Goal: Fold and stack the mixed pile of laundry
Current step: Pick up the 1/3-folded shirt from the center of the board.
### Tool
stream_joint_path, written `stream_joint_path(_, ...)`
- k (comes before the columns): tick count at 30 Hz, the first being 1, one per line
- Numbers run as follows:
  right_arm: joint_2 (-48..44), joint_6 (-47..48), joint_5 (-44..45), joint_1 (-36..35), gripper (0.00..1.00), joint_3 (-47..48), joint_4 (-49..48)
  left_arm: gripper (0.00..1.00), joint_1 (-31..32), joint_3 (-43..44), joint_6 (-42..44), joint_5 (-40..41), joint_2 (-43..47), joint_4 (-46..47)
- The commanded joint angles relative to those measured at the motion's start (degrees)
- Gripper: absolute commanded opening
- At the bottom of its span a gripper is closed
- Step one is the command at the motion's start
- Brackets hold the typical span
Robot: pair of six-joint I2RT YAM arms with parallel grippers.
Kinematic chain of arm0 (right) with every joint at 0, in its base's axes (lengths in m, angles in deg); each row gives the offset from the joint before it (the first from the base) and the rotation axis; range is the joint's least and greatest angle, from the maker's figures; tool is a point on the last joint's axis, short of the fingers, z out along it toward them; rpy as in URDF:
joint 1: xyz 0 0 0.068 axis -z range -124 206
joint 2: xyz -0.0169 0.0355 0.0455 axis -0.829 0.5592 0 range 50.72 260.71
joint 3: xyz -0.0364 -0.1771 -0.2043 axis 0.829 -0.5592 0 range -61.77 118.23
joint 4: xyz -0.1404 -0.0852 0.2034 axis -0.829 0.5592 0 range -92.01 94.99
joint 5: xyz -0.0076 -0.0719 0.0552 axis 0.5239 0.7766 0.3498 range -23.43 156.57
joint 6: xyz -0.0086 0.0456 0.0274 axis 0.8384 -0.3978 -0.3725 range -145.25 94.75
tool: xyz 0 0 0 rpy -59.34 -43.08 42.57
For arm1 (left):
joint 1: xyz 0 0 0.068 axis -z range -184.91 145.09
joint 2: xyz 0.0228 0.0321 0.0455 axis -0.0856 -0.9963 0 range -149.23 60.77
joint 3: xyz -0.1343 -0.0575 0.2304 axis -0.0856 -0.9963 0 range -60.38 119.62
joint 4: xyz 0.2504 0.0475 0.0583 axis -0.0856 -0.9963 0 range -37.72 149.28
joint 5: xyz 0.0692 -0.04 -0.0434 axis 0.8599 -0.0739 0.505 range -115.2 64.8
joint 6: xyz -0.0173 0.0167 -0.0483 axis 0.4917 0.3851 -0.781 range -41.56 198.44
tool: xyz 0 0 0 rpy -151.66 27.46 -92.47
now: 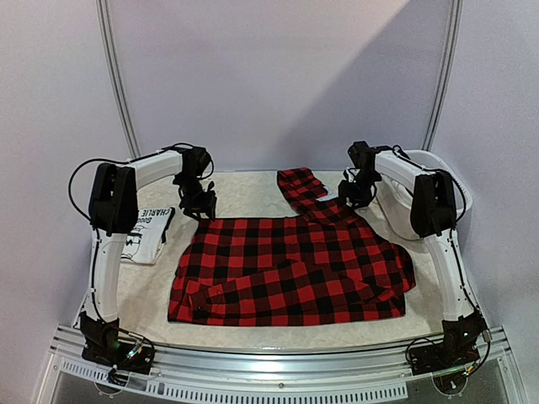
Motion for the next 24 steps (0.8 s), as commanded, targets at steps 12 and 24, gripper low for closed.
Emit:
stream_joint_path(12,5.2,-1.7,-5.0,0.8,0.38,3.0,-6.2,0.52,-1.7,1.2,0.0,2.3,-3.1,0.5)
stream_joint_path(24,4.9,-3.4,-6.3,0.8,0.35,3.1,-7.8,0.52,-2.3,1.0,-0.2,2.1,-3.1,2.7)
